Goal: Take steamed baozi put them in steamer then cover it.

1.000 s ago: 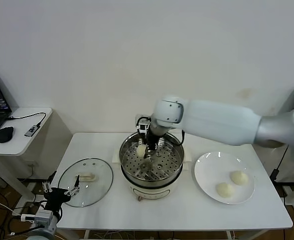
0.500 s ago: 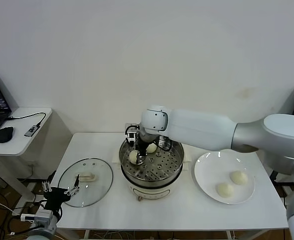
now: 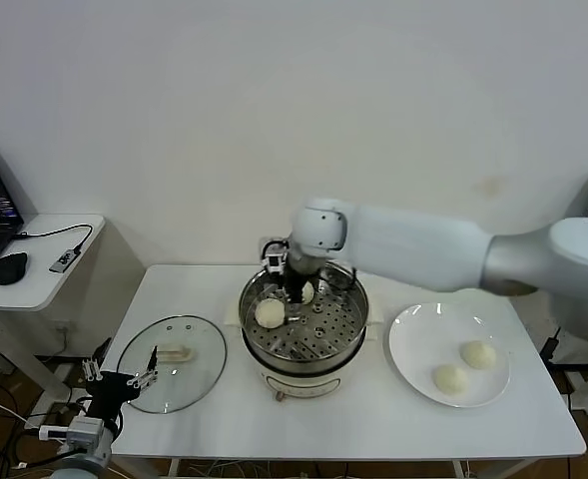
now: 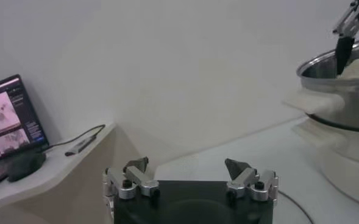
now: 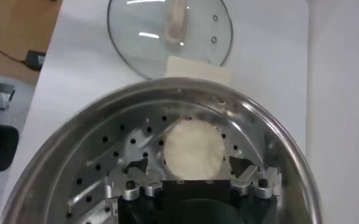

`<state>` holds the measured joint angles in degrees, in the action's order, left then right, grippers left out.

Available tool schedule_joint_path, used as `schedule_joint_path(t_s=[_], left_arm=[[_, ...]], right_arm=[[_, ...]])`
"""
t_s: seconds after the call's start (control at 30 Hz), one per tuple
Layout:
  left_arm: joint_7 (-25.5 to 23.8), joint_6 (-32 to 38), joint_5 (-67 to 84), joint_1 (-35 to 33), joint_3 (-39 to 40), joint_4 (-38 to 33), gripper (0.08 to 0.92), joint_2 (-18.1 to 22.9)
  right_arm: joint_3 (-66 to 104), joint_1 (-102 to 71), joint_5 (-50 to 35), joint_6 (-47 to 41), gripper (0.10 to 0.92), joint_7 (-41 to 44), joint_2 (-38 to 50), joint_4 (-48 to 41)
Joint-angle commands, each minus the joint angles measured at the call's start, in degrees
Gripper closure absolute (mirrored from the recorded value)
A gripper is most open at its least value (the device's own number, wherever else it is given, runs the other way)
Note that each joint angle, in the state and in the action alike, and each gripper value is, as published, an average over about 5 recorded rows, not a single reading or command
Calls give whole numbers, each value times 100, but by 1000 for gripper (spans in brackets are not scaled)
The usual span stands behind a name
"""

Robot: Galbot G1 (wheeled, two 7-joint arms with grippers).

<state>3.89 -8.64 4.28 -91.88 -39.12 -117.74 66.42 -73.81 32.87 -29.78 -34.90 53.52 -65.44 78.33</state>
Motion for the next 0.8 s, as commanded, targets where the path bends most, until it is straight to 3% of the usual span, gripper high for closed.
schedule_joint_path(t_s=[0.03,0.33,0.8], left_arm=[[-5,-6,-8,9,89,-48,177,-30],[-6,-4,-31,39,247,-14,177,-74],[7,6,-88,22,269,15,177,-8]], right_arm=[[-332,1017,337,466,202,946,1976,1271],[-502,978,1391,1352,203,1378,4066,1973],[651,-1340,2692,1777,203,883,5092,1993]])
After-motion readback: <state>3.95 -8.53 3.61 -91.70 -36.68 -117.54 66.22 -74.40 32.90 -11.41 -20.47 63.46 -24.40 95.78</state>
